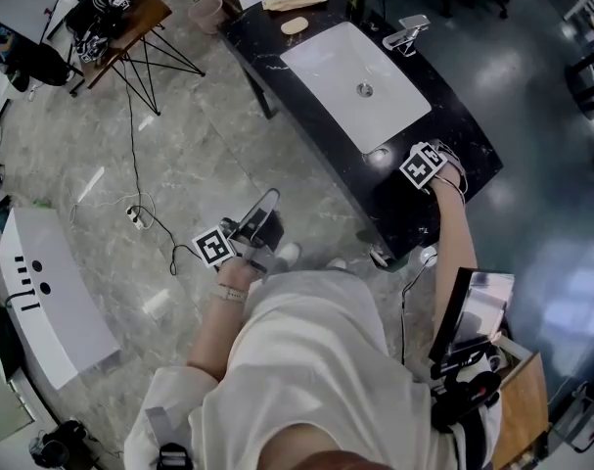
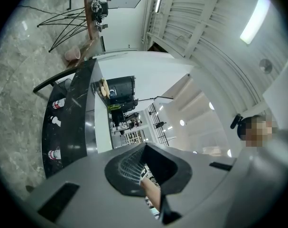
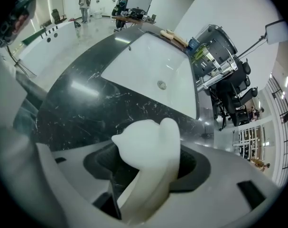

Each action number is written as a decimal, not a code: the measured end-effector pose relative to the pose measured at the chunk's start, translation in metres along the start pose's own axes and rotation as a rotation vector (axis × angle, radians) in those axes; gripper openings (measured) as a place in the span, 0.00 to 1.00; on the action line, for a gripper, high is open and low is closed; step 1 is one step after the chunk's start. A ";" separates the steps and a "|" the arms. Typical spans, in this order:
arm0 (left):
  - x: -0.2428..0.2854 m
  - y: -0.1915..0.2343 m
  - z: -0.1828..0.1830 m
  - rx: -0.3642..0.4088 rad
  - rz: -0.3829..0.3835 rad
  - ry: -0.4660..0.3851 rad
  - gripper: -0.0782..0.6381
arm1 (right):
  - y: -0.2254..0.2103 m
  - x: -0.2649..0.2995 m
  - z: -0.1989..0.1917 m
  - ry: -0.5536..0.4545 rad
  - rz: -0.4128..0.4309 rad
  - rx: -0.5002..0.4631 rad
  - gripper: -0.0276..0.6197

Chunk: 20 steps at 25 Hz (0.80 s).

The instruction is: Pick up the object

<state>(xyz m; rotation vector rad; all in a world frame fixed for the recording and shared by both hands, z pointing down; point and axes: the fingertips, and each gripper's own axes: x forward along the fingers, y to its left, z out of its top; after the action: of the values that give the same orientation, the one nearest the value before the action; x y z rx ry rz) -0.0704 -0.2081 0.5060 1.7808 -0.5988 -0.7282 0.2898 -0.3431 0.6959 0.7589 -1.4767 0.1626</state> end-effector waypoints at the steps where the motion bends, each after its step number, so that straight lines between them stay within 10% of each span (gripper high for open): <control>1: 0.001 -0.001 0.000 -0.001 -0.002 0.003 0.12 | 0.001 -0.001 0.000 0.000 -0.006 0.002 0.51; 20: 0.006 -0.006 -0.005 -0.042 -0.041 0.108 0.12 | 0.018 -0.102 0.051 -0.484 0.096 0.494 0.51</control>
<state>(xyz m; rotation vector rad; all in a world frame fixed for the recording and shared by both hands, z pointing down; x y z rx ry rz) -0.0624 -0.2072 0.5003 1.7855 -0.4730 -0.6627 0.2243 -0.3224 0.6032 1.1825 -1.9658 0.4523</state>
